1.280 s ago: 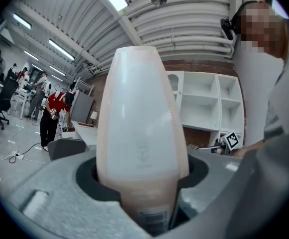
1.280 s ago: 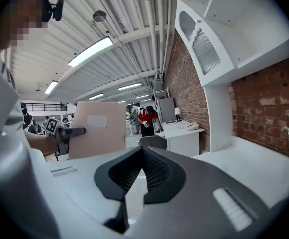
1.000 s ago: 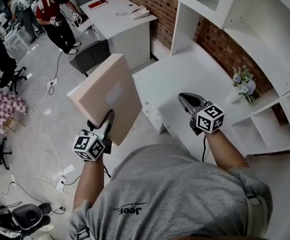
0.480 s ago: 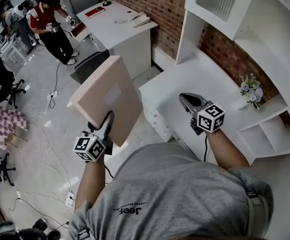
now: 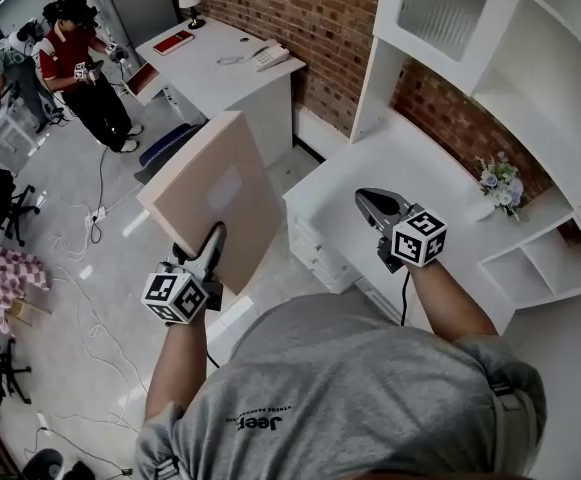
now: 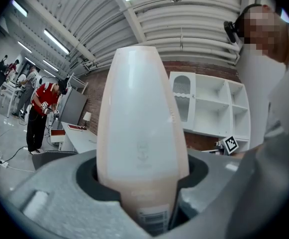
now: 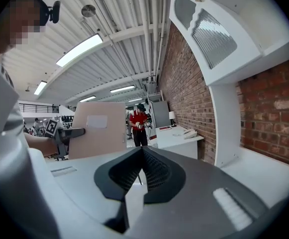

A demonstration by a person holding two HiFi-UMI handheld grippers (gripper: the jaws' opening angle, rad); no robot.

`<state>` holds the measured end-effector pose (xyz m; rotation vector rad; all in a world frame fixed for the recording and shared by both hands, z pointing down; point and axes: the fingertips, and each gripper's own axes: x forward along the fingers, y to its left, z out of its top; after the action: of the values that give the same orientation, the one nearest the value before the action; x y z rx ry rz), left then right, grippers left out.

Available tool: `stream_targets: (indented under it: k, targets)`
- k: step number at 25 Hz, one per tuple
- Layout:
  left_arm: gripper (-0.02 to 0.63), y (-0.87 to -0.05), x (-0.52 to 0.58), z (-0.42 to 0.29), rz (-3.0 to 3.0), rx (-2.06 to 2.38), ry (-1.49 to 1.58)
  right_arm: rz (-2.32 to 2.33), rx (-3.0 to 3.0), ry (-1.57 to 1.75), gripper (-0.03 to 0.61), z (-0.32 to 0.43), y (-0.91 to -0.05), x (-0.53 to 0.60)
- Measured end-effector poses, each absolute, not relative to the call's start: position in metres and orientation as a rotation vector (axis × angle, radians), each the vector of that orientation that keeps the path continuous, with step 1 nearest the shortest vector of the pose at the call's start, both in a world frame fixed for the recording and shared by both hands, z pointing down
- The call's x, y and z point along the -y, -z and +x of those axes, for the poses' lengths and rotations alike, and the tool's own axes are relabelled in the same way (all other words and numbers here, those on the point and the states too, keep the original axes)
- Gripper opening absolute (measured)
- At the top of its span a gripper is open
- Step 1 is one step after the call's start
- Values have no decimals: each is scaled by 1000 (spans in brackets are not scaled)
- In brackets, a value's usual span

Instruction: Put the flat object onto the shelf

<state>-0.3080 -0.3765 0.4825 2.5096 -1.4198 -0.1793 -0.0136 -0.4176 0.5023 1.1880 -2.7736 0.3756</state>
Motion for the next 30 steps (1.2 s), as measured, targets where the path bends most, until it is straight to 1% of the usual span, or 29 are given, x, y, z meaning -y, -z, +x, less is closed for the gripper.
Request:
stream_targets:
  k: [7, 14, 19, 23, 30]
  targets:
    - [288, -472, 388, -271, 2536, 1352, 206, 1243, 2750, -369, 9, 18, -499, 417]
    - [288, -447, 407, -199, 2661, 1183, 202, 1437, 2695, -330, 9, 84, -485, 401]
    - [288, -426, 422, -126, 2762, 969, 191, 1670, 2590, -305, 9, 151, -469, 374]
    - [287, -397, 416, -62, 2831, 797, 185, 1845, 2502, -281, 9, 208, -441, 340]
    - [285, -340, 383, 79, 3043, 362, 170, 2210, 2235, -194, 9, 311, -407, 240]
